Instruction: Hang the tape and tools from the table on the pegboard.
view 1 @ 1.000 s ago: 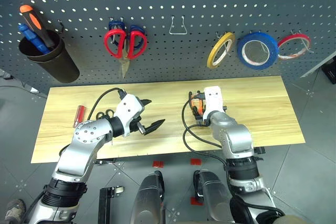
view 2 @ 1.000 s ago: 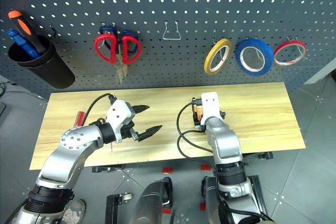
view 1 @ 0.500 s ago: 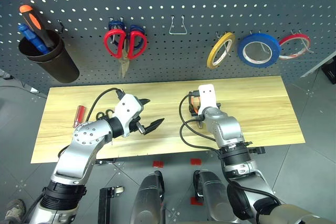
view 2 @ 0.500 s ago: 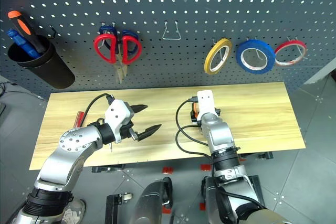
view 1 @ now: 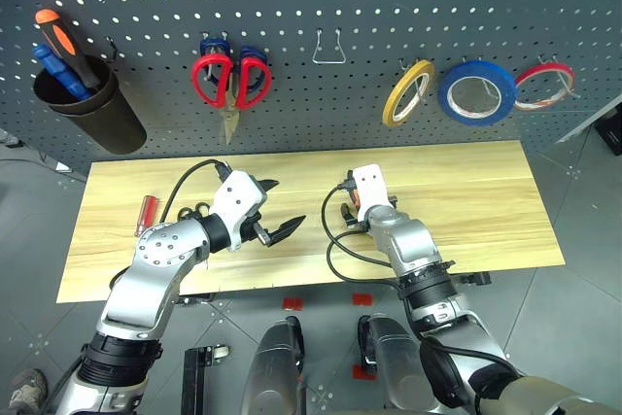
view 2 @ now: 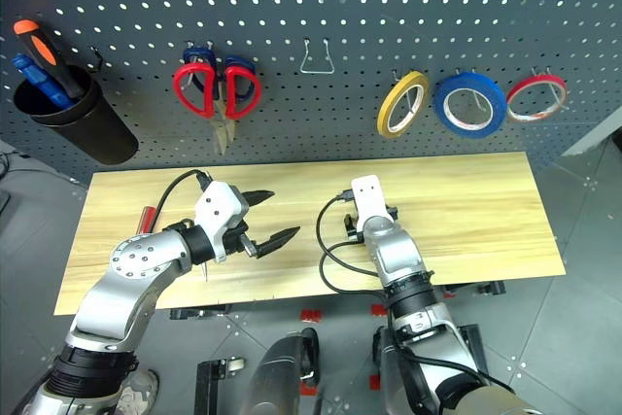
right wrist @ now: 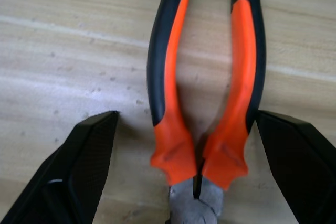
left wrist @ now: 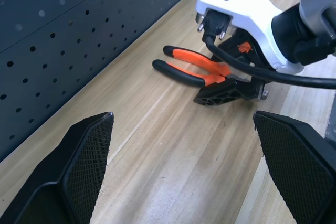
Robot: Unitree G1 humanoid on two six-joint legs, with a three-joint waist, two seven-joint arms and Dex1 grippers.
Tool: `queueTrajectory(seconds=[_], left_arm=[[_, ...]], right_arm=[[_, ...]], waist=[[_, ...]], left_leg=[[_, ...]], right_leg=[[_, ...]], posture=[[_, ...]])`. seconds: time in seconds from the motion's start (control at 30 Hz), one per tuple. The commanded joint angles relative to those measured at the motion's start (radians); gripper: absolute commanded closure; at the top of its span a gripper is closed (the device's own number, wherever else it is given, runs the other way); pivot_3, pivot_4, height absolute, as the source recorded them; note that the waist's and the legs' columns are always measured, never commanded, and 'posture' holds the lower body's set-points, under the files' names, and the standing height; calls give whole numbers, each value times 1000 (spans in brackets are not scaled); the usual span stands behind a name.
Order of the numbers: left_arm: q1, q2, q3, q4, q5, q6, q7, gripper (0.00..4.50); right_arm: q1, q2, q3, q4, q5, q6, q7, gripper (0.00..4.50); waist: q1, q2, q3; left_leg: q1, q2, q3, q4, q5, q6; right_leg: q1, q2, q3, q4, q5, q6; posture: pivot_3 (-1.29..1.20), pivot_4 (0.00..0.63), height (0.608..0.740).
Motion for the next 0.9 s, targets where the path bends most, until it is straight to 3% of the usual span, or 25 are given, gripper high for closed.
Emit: queueTrajectory(seconds=[0.03, 0.13, 0.3, 0.43, 0.67, 0.8, 0.9], left_arm=[[-3, -7, -3, -18, -3, -16, -4, 0], [-4, -14, -8, -15, -1, -18, -5, 0], [-10, -28, -4, -6, -5, -23, 0, 0], [-8, -53, 23, -29, -57, 13, 2, 0], [-16, -76, 84, -15, -89, -58, 6, 0], [-4, -70, 124, -9, -104, -94, -6, 0], [3, -67, 138, -10, -121, -94, -15, 0]], right_arm=[[-12, -13, -13, 36, 0, -23, -6, 963], [-23, -21, -24, 78, 3, -48, -9, 1827], [-17, -21, -24, 81, 2, -74, -14, 1826], [112, -47, 26, -215, -12, -64, 18, 1826], [423, -105, 211, -844, -36, 123, 79, 1826], [471, -97, 258, -1029, -44, 154, 63, 1826], [416, -80, 246, -1071, -41, 113, 60, 1826]], waist=[[0, 0, 0], [0, 0, 0], [0, 0, 0], [7, 0, 0], [2, -1, -1], [-5, -1, -1], [-1, -2, -1]], left_leg=[[0, 0, 0, 0, 0, 0], [0, 0, 0, 0, 0, 0], [0, 0, 0, 1, 0, 0], [-1, 0, 0, 1, 0, 0], [-12, 0, 0, 2, 0, 0], [-11, 2, 0, 3, 1, -2], [-11, 2, -1, 4, 3, -4]], right_leg=[[0, 0, 0, 0, 0, 0], [0, 0, 0, 0, 0, 0], [0, 0, 0, 1, 0, 0], [0, 0, -1, 1, 0, 0], [-12, 0, -1, 7, 0, 0], [-13, 2, 0, 7, 0, 0], [-14, 2, 0, 11, 0, 0]], posture=[[-29, 365, 740], [-36, 361, 740], [-37, 356, 740], [-39, 348, 740], [-51, 337, 740], [-39, 325, 740], [-56, 325, 740]])
